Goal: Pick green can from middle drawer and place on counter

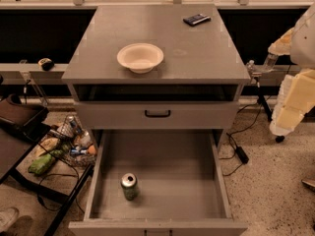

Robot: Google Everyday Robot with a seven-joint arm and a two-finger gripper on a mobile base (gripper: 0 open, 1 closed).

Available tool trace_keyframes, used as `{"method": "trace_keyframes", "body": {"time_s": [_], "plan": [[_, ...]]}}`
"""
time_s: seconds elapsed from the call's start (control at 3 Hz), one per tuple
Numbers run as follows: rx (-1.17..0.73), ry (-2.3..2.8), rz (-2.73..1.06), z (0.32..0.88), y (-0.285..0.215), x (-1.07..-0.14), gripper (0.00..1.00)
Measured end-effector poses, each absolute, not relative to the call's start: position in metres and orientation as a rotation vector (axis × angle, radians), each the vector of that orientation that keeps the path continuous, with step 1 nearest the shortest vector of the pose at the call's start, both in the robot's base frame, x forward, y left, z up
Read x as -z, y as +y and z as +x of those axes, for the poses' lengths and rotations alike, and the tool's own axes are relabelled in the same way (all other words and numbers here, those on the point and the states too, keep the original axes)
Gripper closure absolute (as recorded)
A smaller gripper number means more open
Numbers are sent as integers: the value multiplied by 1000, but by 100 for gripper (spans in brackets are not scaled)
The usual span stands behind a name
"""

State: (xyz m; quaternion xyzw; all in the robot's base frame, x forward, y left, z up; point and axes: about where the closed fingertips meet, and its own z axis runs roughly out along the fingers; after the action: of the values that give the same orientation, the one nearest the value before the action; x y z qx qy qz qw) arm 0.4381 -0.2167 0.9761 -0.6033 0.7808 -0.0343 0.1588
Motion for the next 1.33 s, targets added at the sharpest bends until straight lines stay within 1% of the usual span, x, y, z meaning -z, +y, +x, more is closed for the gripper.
{"method": "trace_keyframes", "body": {"time_s": [0.33, 0.67, 1.0, 1.33], "plan": [[98, 2232, -1724, 438, -217, -976, 0], [47, 2200, -1637, 439, -216, -971, 0], [-156, 2138, -1581, 429, -202, -907, 0], [-458, 2033, -1518, 416, -171, -804, 0]]}}
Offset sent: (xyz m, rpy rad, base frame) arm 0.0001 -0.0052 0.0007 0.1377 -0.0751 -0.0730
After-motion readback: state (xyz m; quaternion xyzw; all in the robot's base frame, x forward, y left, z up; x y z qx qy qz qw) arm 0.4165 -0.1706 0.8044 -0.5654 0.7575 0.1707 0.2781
